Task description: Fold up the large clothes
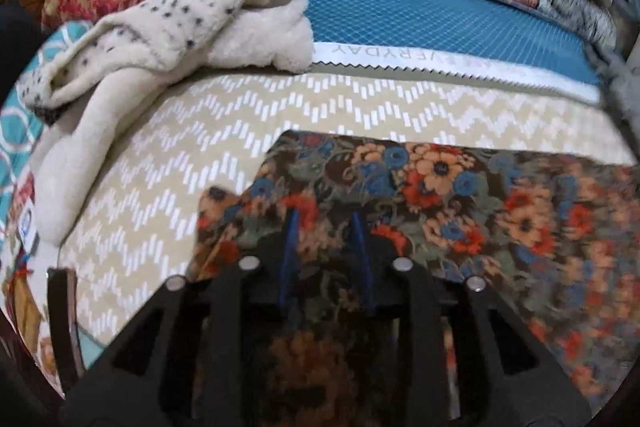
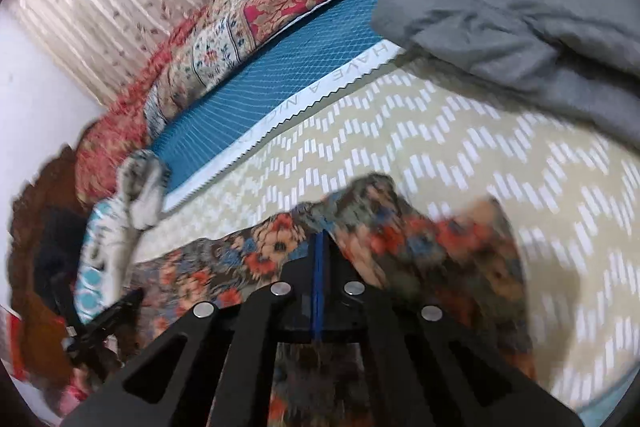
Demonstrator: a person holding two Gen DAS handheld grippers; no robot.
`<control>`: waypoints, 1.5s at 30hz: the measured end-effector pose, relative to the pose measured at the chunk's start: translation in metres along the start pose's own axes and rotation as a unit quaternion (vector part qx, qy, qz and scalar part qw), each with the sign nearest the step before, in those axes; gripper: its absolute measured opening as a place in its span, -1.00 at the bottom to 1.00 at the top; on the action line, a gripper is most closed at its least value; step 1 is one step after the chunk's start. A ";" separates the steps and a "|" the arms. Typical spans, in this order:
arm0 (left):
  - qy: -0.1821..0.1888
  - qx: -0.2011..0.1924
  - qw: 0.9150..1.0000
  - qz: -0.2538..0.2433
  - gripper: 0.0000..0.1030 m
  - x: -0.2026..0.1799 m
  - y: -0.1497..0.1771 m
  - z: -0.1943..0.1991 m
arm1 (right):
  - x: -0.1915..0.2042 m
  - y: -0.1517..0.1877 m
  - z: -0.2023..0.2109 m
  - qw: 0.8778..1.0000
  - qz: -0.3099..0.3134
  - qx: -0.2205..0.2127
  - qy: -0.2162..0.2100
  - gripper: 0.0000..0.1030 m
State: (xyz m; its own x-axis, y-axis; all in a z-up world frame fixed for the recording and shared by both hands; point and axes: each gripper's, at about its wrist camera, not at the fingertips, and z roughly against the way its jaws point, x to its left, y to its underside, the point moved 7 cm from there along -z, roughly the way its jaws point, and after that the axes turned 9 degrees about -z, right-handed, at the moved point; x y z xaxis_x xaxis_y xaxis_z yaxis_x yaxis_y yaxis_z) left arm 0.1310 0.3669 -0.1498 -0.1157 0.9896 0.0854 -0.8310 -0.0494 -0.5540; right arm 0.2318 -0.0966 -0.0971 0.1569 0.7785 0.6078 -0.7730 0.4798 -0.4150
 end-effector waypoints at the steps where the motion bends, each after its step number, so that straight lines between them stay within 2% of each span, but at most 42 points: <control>1: 0.006 -0.012 1.000 0.015 -0.04 0.010 0.002 0.013 | -0.003 0.003 0.010 1.000 -0.010 -0.002 -0.008 0.54; 2: 0.006 -0.025 0.999 0.026 0.21 0.018 0.003 0.025 | -0.006 0.007 0.025 1.000 -0.018 -0.006 -0.019 0.48; 3: 0.006 -0.042 0.998 0.040 0.65 0.031 0.005 0.037 | -0.009 0.011 0.035 1.000 -0.021 -0.011 -0.020 0.39; 4: 0.005 -0.062 0.996 0.059 0.81 0.050 0.007 0.051 | -0.014 0.013 0.045 0.999 -0.023 -0.015 -0.020 0.33; 5: 0.007 -0.067 0.995 0.072 0.82 0.064 0.009 0.057 | -0.022 0.016 0.059 0.999 -0.028 -0.019 -0.019 0.14; 6: 0.021 -0.058 0.995 0.084 0.83 0.080 0.013 0.060 | -0.030 0.019 0.069 0.999 -0.034 -0.022 -0.017 -0.18; 8: 0.050 -0.028 0.993 0.101 0.88 0.096 0.019 0.053 | -0.050 0.022 0.089 0.998 -0.053 -0.036 0.001 -0.62; 9: 0.066 -0.012 0.992 0.108 0.88 0.100 0.023 0.047 | -0.056 0.022 0.096 0.997 -0.062 -0.044 0.003 -0.75; 12: 0.118 0.018 0.985 0.126 0.88 0.102 0.033 0.030 | -0.076 0.023 0.110 0.993 -0.105 -0.055 -0.012 -0.91; 15: 0.164 0.039 0.973 0.157 0.88 0.096 0.036 0.009 | -0.086 0.029 0.098 0.986 -0.162 -0.011 -0.047 -0.93; 17: 0.190 0.051 0.965 0.172 0.88 0.086 0.035 -0.004 | -0.087 0.031 0.086 0.987 -0.157 0.010 -0.042 -0.93; 19: 0.206 0.062 0.959 0.183 0.88 0.077 0.036 -0.013 | -0.081 0.031 0.081 0.988 -0.149 0.012 -0.041 -0.97; 20: 0.202 0.066 0.959 0.186 0.88 0.073 0.036 -0.017 | -0.075 0.031 0.076 0.988 -0.146 0.019 -0.046 -0.99; 22: 0.190 0.067 0.963 0.177 0.88 0.067 0.036 -0.016 | -0.065 0.033 0.066 0.989 -0.135 0.037 -0.054 -1.00; 26: 0.204 0.091 0.965 0.139 0.88 0.037 0.032 -0.014 | -0.035 0.042 0.042 0.992 -0.091 0.073 -0.055 -1.00; 28: 0.146 0.101 0.982 0.069 0.88 0.015 0.036 -0.015 | -0.022 0.045 0.034 0.994 -0.065 0.073 -0.043 -1.00; 29: 0.117 0.100 0.987 0.036 0.88 0.005 0.038 -0.016 | -0.018 0.046 0.032 0.995 -0.057 0.074 -0.041 -1.00; 31: 0.073 0.092 0.993 -0.004 0.88 -0.009 0.042 -0.019 | -0.010 0.049 0.028 0.995 -0.040 0.080 -0.037 -1.00; 34: 0.066 0.081 0.994 0.012 0.91 -0.011 0.045 -0.022 | -0.007 0.051 0.022 0.996 -0.019 0.084 -0.025 -1.00; 37: 0.060 0.066 0.996 0.004 0.91 -0.014 0.050 -0.019 | -0.007 0.057 0.018 0.996 0.016 0.084 -0.013 -1.00; 45: 0.045 0.039 0.998 -0.008 0.92 -0.009 0.065 -0.014 | 0.002 0.080 0.012 0.990 0.128 0.040 0.045 -1.00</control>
State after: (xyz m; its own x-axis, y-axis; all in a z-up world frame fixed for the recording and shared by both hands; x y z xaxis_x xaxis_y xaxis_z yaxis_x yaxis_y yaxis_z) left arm 0.0859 0.3566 -0.1978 -0.0557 0.9983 0.0178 -0.8722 -0.0399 -0.4875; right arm 0.1632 -0.0615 -0.1210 0.0008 0.9051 0.4253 -0.8396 0.2316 -0.4913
